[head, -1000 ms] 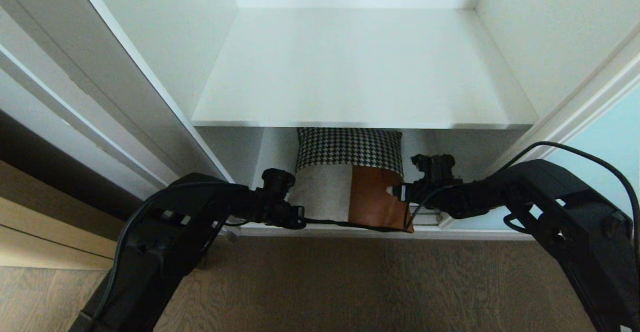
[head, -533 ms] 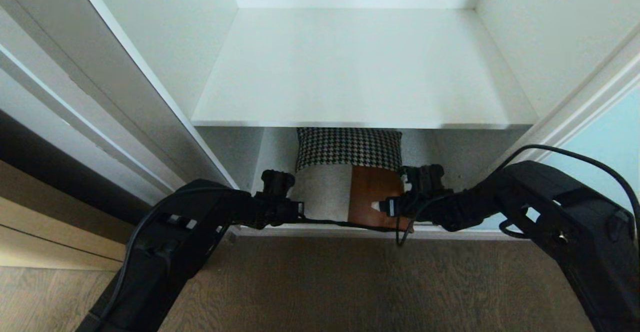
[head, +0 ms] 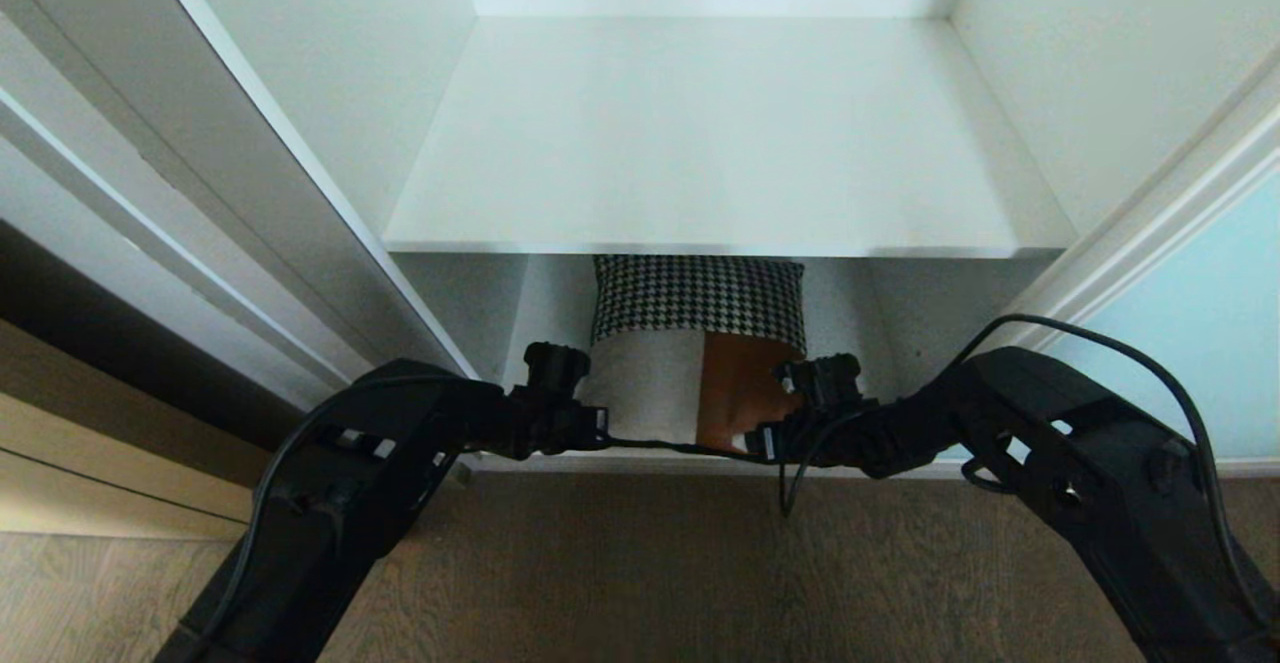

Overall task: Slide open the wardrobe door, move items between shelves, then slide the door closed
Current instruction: Place the pillow on the lower shelf

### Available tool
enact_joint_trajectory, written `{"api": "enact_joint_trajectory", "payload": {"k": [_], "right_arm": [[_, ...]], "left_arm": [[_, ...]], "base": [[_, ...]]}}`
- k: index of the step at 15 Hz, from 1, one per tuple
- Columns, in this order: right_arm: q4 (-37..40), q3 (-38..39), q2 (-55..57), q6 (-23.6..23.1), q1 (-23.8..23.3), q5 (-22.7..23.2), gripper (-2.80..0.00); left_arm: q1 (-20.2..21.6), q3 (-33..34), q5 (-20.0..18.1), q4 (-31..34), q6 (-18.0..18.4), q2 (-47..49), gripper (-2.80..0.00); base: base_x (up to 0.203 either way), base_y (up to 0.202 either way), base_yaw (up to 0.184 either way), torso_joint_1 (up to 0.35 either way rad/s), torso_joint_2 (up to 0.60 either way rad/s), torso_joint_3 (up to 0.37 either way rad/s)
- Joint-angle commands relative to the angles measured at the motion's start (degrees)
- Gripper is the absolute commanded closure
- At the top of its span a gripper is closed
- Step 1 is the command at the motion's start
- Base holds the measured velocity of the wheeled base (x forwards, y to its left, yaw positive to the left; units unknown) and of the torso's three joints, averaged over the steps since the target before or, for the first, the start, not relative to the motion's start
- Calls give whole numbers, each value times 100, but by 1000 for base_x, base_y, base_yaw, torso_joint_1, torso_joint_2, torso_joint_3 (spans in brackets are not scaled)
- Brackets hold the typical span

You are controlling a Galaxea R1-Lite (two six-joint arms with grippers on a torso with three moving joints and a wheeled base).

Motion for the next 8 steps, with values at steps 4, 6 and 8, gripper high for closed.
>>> {"api": "enact_joint_trajectory", "payload": {"k": [4, 6, 8], "right_arm": [[870, -685, 335, -139, -52, -64, -280], [1217, -1150, 472, -174, -80, -71, -280], [1434, -1412, 584, -267, -91, -72, -280]], "left_arm": [[-59, 368, -69, 42, -2, -282, 0], [-86, 513, -131, 64, -11, -387, 0], [-112, 652, -370, 62, -77, -524, 0]], "base": [[0, 0, 0, 0, 0, 0], [0, 0, 0, 0, 0, 0], [0, 0, 0, 0, 0, 0]]}}
